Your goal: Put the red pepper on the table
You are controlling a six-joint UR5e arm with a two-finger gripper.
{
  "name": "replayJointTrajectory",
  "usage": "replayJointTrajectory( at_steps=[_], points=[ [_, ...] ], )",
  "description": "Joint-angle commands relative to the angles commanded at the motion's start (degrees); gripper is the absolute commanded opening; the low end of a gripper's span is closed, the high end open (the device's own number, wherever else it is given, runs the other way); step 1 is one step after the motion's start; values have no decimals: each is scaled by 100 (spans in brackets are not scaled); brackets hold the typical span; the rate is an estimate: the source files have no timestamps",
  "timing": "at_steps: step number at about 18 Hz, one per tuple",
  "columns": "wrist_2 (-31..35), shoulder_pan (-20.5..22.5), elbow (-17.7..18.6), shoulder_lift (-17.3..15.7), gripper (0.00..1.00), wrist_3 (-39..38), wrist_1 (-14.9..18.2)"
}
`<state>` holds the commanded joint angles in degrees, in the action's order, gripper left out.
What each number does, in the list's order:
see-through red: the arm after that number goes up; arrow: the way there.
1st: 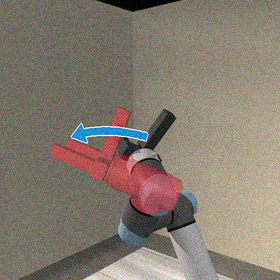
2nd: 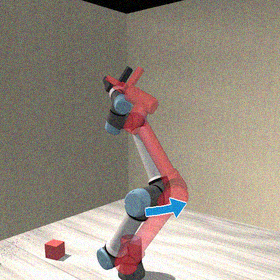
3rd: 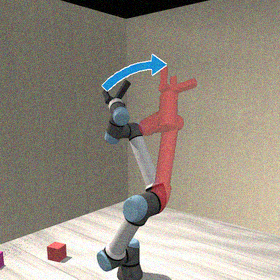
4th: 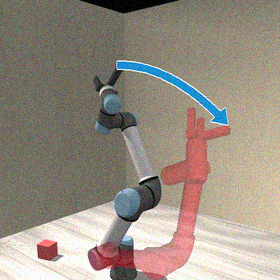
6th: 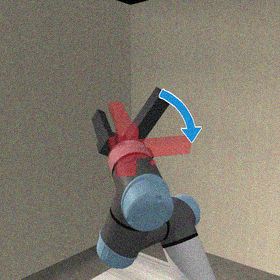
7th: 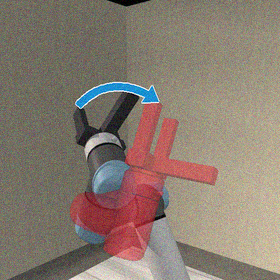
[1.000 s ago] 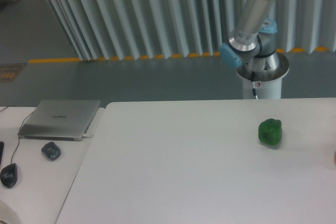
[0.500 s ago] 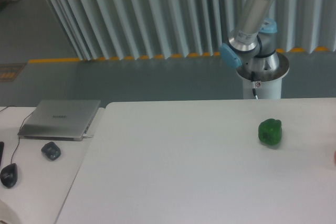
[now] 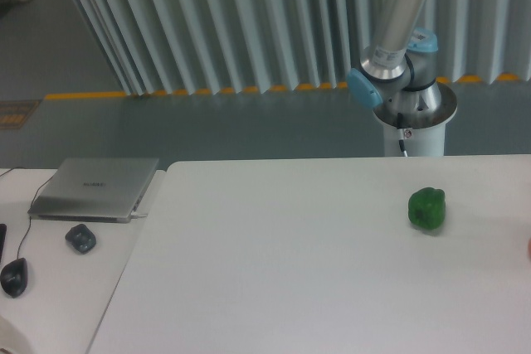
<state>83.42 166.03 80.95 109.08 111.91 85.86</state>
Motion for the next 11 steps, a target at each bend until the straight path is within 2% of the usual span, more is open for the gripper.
replayJointTrajectory(
  at_steps=[4,7,11],
  points=[
    [-168,-430,0,-123,17,-976,62],
    [-141,-729,9,-211,17,-1258,71],
    [-115,-1247,123,-343,17,-2311,-87]
  ],
)
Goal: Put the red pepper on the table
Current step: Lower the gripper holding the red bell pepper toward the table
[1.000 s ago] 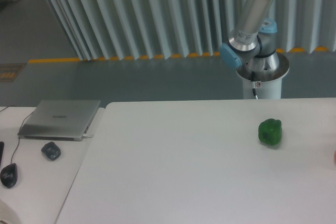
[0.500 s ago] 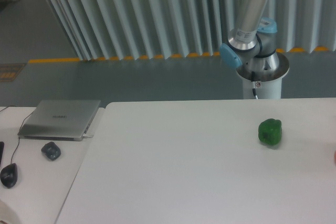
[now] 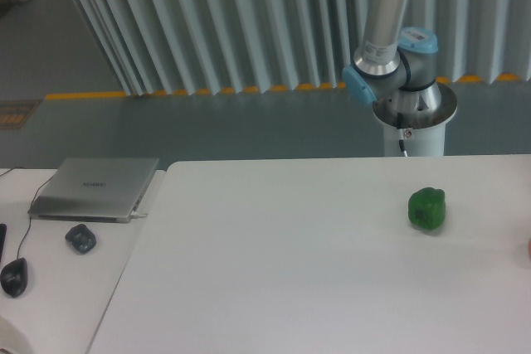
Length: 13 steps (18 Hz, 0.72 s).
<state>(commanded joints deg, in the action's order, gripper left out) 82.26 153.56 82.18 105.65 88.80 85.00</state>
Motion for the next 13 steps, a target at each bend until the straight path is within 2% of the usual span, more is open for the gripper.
replayJointTrajectory(
  at_steps=[2,5,7,9,10,11,13],
  points=[
    [0,-238,88,-18,17,-327,-158],
    [-44,-361,115,-18,17,-774,-325],
    [0,-598,149,-9,17,-1231,-562],
    [44,-739,368,-18,17,-1391,-860],
    [210,-748,456,-52,17,-1400,-1045],
    [516,-931,562,-44,17,-1400,-1256],
    [852,-1065,580,17,17,-1409,-1319]
  ],
)
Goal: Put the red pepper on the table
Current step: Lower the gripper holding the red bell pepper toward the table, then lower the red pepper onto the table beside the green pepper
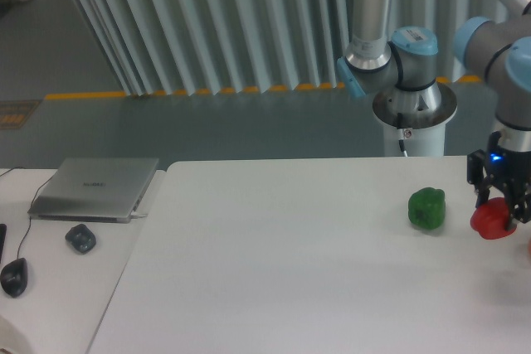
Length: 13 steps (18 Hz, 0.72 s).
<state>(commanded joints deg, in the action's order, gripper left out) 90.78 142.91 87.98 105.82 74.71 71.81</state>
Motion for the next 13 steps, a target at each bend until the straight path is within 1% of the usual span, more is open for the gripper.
replayJointTrajectory(
  at_steps=[2,5,7,10,11,13],
  points=[
    [18,-44,9,53,17,9,-61],
    [36,-114,61,141,17,-18,-298],
    [62,-184,62,237,17,-193,-404],
    [500,-447,62,456,17,-447,-623],
    [528,-457,44,483,17,-448,-615],
    [545,-457,166,571,17,-431,-641]
  ],
)
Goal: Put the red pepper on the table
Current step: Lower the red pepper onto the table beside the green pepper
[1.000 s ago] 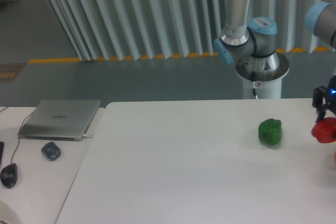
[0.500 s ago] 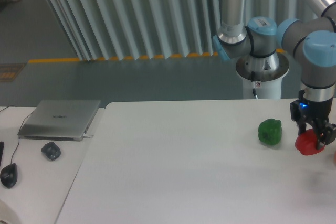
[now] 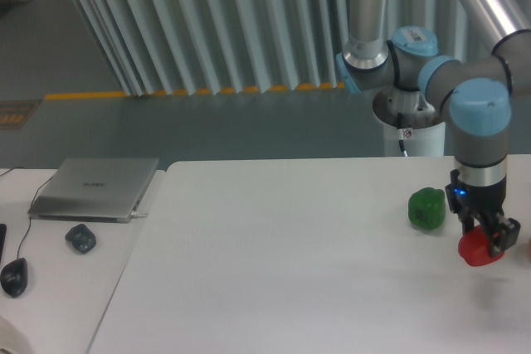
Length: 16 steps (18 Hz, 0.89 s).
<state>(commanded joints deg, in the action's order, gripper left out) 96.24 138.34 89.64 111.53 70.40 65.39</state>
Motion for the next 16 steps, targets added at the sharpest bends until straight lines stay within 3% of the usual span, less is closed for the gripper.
replayJointTrajectory(
  at_steps=[9,13,15,16],
  points=[
    [246,-9,80,159,18,44,-26],
    [264,0,53,141,25,53,-9],
    [264,0,62,159,35,44,-9],
    [273,0,53,159,51,9,0]
  ],
)
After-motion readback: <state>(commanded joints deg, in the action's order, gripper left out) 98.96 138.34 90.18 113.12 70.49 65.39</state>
